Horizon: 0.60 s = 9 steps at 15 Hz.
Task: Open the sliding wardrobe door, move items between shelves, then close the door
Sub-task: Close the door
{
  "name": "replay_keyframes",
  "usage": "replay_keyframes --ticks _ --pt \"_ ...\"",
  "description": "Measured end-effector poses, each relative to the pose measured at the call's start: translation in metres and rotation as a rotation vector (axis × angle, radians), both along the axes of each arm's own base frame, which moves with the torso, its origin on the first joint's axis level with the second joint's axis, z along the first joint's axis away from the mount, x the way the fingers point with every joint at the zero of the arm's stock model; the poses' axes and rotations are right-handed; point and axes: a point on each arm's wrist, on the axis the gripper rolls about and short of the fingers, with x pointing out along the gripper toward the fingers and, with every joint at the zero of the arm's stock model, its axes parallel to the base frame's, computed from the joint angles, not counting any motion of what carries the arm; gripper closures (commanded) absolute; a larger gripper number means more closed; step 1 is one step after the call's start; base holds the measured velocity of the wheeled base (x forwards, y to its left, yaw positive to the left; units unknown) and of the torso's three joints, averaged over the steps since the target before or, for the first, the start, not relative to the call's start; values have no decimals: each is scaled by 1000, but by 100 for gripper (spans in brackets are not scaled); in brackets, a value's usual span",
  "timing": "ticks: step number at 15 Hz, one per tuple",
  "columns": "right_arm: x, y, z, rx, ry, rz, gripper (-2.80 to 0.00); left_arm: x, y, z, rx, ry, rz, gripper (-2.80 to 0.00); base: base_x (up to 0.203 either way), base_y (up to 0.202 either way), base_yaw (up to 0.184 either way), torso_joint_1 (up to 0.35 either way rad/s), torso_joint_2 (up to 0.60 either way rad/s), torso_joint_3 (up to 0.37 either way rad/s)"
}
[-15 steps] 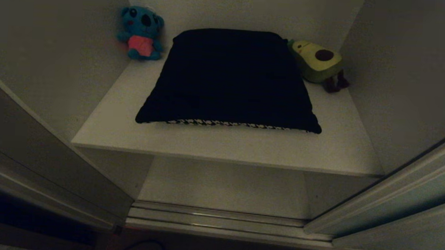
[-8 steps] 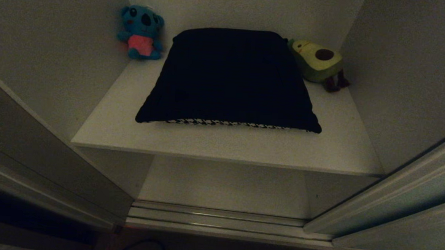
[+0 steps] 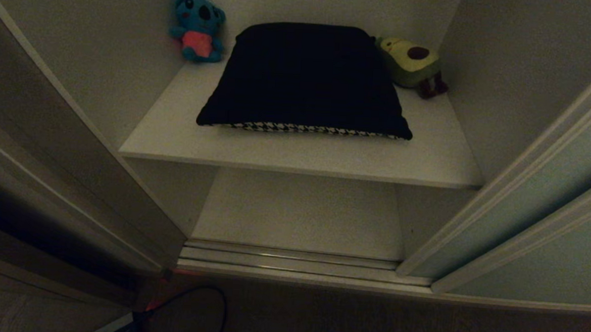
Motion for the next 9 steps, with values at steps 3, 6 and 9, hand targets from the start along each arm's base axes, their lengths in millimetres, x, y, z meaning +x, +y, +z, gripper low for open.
replay_keyframes --ticks 3,6,9 --pt "0 0 0 -9 1 -2 0 0 0 0 0 0 -1 0 0 0 0 0 0 0" --pt "0 0 0 -12 0 -2 0 0 0 0 0 -1 -1 0 0 0 0 0 0 0" --pt "-1 0 3 -44 -2 -5 0 0 0 0 0 0 -1 0 0 0 0 0 0 0"
